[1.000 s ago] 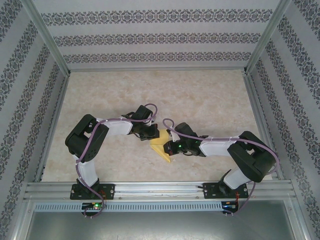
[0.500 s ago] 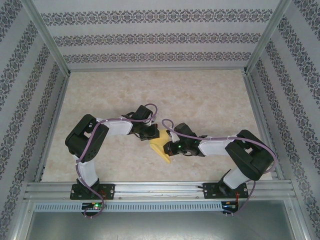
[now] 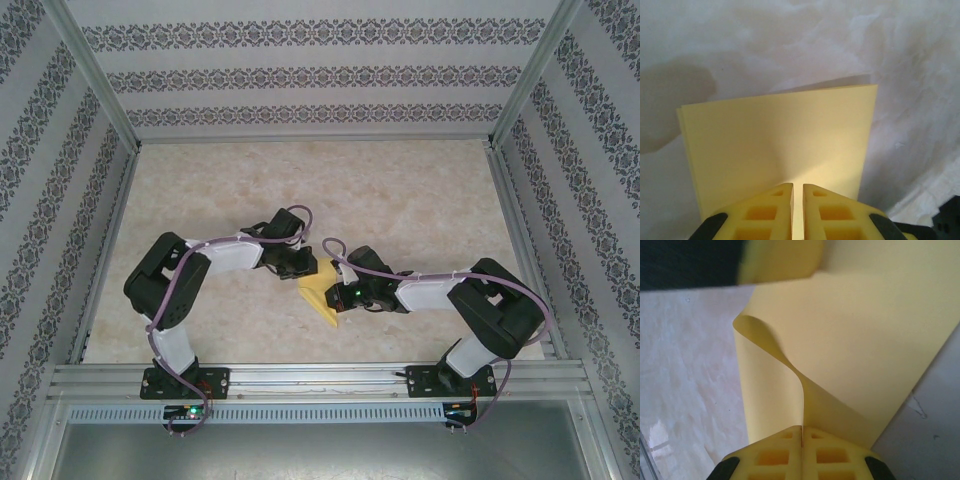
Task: Fold a paper plane with a square sheet of paper (fold left side to right side)
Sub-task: Third fold the triangle at the center of the table.
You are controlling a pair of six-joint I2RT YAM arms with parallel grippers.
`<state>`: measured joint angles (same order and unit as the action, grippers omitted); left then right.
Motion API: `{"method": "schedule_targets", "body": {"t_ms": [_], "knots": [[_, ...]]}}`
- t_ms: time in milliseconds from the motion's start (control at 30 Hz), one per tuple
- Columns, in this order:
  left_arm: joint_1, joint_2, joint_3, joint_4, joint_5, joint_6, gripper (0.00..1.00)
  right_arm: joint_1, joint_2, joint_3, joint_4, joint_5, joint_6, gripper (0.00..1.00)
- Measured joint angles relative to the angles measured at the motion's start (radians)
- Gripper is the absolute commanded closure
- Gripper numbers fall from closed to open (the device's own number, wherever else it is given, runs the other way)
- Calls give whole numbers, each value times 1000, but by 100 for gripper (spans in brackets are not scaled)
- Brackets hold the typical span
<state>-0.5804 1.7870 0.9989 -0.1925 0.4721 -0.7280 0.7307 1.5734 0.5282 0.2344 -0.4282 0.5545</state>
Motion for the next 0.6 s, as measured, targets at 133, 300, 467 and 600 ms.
{"method": "schedule_targets", "body": {"t_ms": [133, 300, 467, 600], "knots": [[0, -108, -2, -26, -23, 2, 92, 0, 2, 0, 2, 0, 0, 93], [-1, -220, -89, -9, -16, -10, 93, 0, 6, 0, 7, -2, 0, 90], [-20, -245, -201, 17, 11, -51, 93, 0, 7, 0, 9, -7, 0, 88], [-62, -243, -227, 51, 34, -89, 93, 0, 7, 0, 11, -10, 0, 86]]}}
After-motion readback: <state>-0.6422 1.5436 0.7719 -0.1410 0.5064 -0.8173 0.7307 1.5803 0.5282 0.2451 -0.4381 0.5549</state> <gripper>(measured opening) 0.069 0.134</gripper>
